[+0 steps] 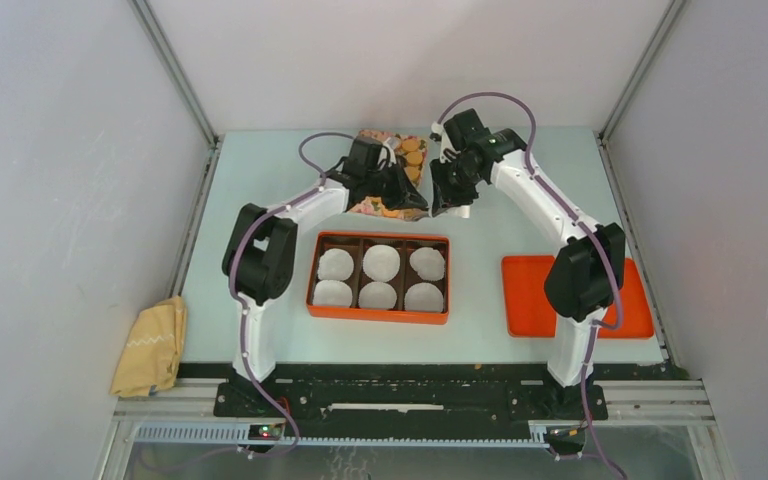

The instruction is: Pack the cookies

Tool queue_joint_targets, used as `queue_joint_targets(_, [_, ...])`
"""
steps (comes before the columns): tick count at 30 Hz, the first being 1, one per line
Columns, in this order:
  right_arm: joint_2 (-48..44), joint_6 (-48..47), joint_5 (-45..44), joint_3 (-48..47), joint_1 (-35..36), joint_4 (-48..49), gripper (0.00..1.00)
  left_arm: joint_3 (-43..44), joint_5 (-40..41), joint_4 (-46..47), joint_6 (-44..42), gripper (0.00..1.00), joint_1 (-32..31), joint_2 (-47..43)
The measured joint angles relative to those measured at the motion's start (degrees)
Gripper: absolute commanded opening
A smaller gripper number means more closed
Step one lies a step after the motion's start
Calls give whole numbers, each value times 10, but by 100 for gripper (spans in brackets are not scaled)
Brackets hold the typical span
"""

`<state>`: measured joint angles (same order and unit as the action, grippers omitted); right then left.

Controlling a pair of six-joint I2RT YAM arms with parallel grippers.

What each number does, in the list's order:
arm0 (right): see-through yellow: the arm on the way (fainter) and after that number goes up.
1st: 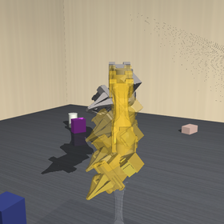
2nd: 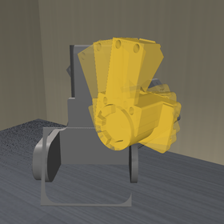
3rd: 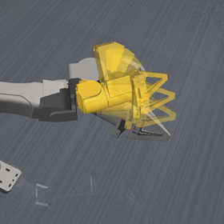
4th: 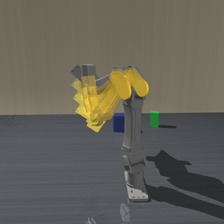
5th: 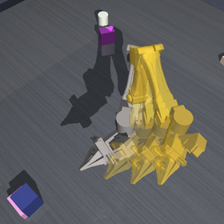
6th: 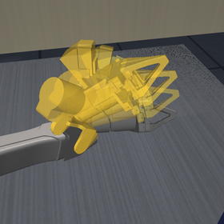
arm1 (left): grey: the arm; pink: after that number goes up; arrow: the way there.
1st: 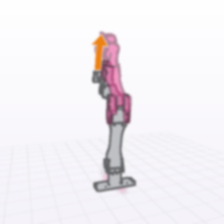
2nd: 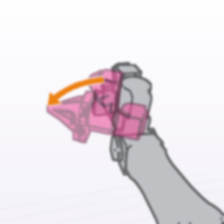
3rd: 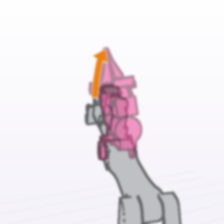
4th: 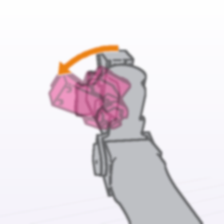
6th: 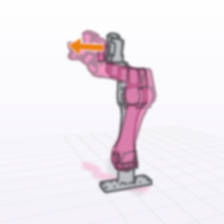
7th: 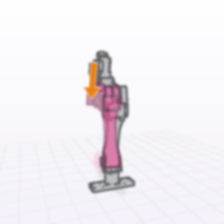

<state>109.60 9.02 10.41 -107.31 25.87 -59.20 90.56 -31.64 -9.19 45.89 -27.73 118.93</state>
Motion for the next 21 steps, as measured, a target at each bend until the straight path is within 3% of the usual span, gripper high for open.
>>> queue_joint_targets(9, [-28,0,-37,16,2,17,35,1,56,-85,-44,0,34,-58])
queue_joint_targets(15, [-51,0,-74,17,12,37,46,-5,142,-142,-73,0,63,-168])
queue_joint_targets(21, [-40,-4,-92,10,30,53,48,-64,193,-146,-93,0,58,-287])
